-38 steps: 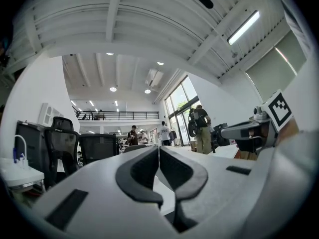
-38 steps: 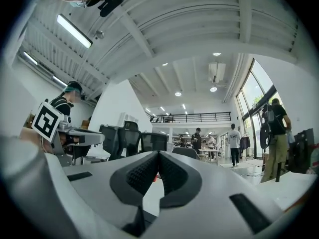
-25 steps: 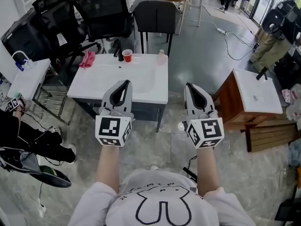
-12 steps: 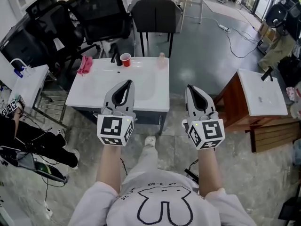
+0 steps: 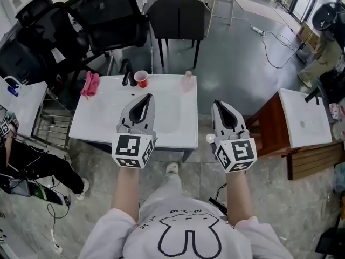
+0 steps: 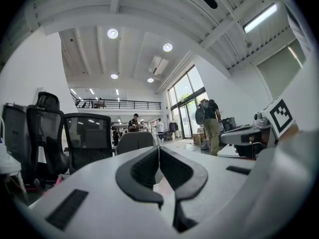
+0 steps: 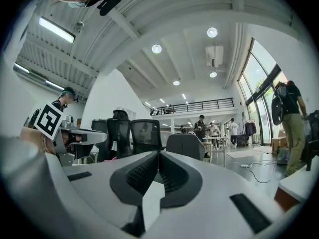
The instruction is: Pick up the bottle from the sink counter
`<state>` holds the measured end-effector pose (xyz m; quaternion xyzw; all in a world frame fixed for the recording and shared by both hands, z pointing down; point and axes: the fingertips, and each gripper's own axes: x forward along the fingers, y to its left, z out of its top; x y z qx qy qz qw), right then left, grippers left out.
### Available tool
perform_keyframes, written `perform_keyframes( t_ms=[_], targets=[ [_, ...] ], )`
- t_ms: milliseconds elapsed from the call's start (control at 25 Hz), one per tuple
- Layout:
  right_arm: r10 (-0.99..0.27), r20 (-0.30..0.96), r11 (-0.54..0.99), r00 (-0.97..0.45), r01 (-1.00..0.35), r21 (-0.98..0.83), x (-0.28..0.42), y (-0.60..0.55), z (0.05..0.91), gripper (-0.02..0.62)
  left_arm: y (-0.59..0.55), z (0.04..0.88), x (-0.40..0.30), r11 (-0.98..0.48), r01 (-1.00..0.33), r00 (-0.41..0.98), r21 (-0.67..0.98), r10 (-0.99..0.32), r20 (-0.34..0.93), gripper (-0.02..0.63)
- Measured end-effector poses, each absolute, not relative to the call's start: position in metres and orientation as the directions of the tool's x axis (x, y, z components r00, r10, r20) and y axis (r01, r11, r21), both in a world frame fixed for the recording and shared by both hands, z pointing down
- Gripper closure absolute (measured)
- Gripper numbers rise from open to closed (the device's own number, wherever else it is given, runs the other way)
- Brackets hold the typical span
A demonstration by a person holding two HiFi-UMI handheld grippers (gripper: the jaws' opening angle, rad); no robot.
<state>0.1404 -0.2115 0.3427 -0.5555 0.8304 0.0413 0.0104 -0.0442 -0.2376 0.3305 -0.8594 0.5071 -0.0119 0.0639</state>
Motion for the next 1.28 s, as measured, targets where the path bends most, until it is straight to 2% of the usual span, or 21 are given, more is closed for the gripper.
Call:
perform_keyframes(
  t_ms=[400, 640, 1280],
  targets=[
    [-0.922, 0.005, 0.387, -0.387, -0.922, -0.021, 0.124, -0.327, 0.366, 0.546, -0.354, 0.353, -0.061, -0.499, -0.864, 0.500, -0.066, -0.866, 0.002, 0.595],
    [-0.921, 0.052, 0.384, -0.386, -0.922, -0.047, 0.118, -0.381, 0.385, 0.338, -0.412, 0.367, -0.058, -0.526, -0.850, 0.525, -0.036, -0.851, 0.020, 0.595],
    [-0.871, 0.212, 0.450, -0.444, -0.893, -0.020, 0.097, -0.482, 0.481, 0.334, -0.475, 0.411, -0.041, -0.581, -0.814, 0.576, -0.013, -0.810, 0.114, 0.595]
  ],
)
